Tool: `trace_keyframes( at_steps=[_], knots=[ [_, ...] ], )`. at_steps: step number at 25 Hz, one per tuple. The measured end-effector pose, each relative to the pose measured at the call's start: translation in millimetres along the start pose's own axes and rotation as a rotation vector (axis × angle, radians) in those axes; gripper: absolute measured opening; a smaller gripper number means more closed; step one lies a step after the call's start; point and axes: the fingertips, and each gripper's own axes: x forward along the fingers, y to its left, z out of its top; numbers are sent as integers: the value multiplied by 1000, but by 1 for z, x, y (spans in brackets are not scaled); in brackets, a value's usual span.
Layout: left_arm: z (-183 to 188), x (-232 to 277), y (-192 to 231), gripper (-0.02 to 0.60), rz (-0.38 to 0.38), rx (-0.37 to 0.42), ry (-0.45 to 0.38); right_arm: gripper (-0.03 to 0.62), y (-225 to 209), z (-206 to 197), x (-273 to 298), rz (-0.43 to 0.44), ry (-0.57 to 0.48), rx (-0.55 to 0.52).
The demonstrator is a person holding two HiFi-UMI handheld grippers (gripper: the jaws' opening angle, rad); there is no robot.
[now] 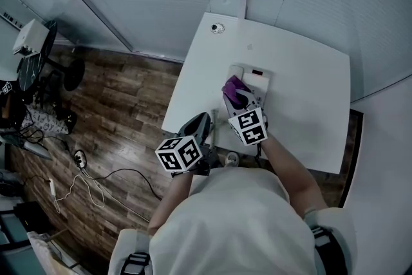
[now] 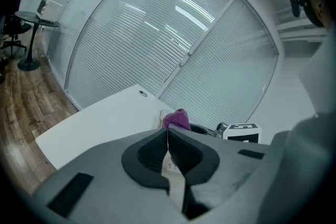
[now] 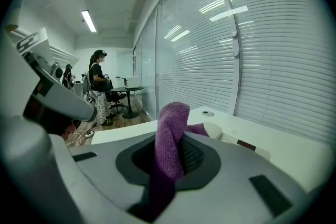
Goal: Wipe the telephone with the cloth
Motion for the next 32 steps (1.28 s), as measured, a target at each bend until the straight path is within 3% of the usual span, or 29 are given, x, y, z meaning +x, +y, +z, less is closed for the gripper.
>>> trace_keyframes(
  at_steps=[32],
  knots=[
    [-15, -12, -5, 21, 21, -14, -4, 60, 64, -35, -26, 152, 49, -12]
  ],
)
